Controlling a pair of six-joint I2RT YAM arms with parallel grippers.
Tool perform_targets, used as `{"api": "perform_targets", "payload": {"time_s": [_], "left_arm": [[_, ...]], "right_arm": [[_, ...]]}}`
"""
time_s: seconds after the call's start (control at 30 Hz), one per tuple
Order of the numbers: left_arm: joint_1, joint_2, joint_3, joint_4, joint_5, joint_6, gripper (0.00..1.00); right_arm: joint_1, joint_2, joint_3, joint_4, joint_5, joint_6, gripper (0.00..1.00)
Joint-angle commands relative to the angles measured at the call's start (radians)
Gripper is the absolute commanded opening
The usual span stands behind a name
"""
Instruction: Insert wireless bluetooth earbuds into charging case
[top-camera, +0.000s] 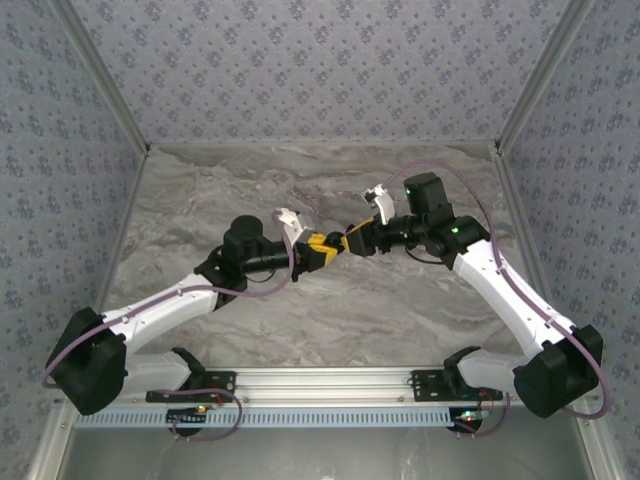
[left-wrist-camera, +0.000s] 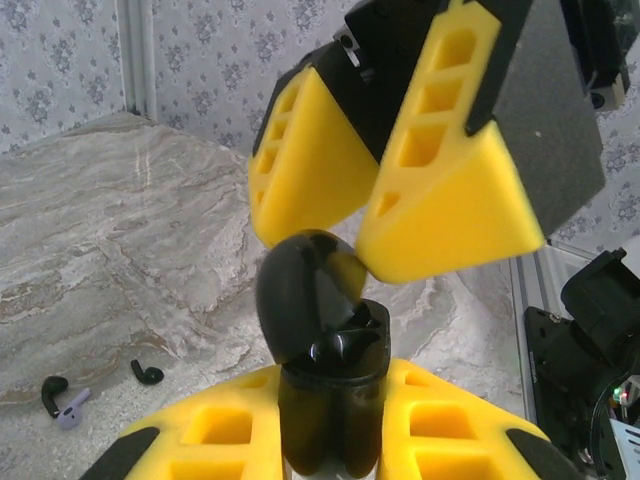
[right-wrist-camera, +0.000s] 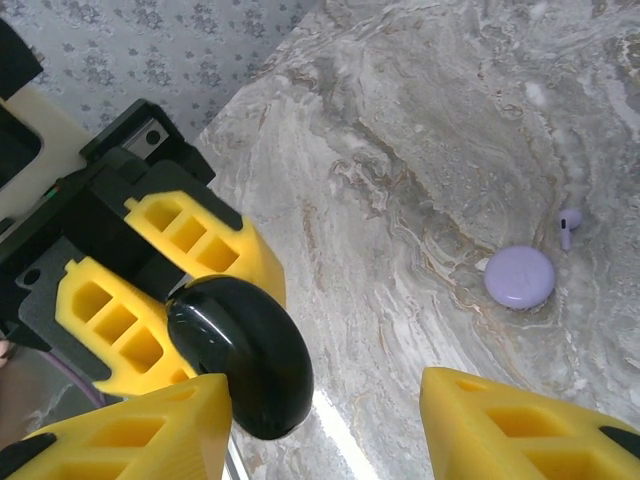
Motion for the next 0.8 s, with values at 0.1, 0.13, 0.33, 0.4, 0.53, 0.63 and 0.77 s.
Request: {"api": "perform_targets", "payload": {"time_s": [0.1,0.13,0.33,0.4,0.53,0.63,0.77], "left_arm": [[-0.022,-0.028,0.016,0.014,0.040,0.031,0.11],[-0.023,-0.027,0.016,0.011,0.033,0.030,0.11],[-0.016,-0.026,0.000,-0.007,-0.060,0.014,0.11],[-0.009,-0.026,-0.009,-0.007,-0.081,-0.001,0.12],[-0.006,-0.034,-0.028,-0.011,-0.086,-0.024,0.12],[-0.004,-0.047,-0.044,-0.017,-0.096,-0.036,0.13],[-0.005,-0.078,-0.065,-0.023,-0.113,-0.049,0.13]], "right_arm": [[-0.031,0.010,0.025,0.015,0.059,0.038,0.54],[-0.033,0.008,0.025,0.015,0.060,0.038,0.55],[-0.060,-0.012,0.013,0.017,0.122,0.060,0.56],[-0.077,-0.013,0.001,0.014,0.172,0.075,0.56],[-0.102,0.054,0.013,-0.053,0.329,0.056,0.55],[-0.126,0.148,0.038,-0.093,0.390,0.041,0.52],[-0.144,0.255,0.058,-0.086,0.373,0.024,0.45]]}}
